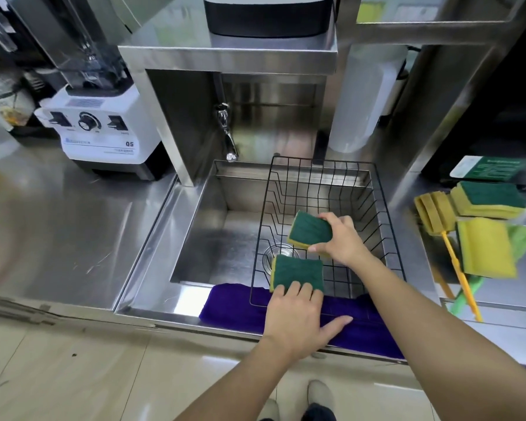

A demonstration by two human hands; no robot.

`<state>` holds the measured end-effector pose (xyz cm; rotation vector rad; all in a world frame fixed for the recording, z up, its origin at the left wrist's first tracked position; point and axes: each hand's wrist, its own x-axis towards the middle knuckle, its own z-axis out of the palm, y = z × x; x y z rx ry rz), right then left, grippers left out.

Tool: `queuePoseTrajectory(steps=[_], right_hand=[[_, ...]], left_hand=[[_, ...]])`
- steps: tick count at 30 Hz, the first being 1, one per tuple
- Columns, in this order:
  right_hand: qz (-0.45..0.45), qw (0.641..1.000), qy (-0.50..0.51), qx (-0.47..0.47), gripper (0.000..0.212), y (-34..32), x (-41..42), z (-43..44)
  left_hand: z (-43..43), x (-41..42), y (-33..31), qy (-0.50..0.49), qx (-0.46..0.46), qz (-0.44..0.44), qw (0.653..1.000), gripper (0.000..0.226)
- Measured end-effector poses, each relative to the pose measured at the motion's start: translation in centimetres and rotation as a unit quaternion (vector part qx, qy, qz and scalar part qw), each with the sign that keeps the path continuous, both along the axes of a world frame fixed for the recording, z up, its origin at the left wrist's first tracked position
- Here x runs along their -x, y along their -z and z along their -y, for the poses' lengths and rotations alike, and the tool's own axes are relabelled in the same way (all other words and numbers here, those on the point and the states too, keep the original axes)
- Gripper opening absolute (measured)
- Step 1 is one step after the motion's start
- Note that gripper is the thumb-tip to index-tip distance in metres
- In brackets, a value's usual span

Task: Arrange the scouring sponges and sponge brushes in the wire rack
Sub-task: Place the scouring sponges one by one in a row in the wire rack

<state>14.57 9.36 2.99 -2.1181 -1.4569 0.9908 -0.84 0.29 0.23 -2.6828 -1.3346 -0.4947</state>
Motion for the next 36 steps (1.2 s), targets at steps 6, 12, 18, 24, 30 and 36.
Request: queuePoseTrajectory(steps=[6,12,18,24,30,36], right_hand=[[-0.012,0.996,-0.089,0.017,0.071,0.5,1.5,-0.5],[-0.047,0.989,-0.135,0.036,0.052,1.0,0.3,0.0],[0.014,0.988,-0.149,0.034,0.055,1.0,0.2,0.7],[0.069,0.991,-0.103,-0.048,0.044,-1.6,-1.2,1.5],[0.11,0.978,0.007,-0.176,0.028,-4.8,-6.5,3.7],[0.238,0.932,0.206,-0.179,0.025,-4.4,-13.1,7.2]], left_hand=[[0.0,0.0,0.0,0.0,0.009,-0.01,1.0,0.065],[0.1,-0.1,-0.1,-0.006,0.008,-0.008,1.0,0.065],[0.4,-0.9,0.0,0.022,-0.014,0.008,1.0,0.056],[1.1,-4.0,-0.5,0.077,-0.005,0.012,0.997,0.051],[1.8,-8.1,-1.2,0.11,0.048,-0.034,0.992,0.053],[2.1,-10.4,-1.0,0.118,0.093,-0.057,0.987,0.061]])
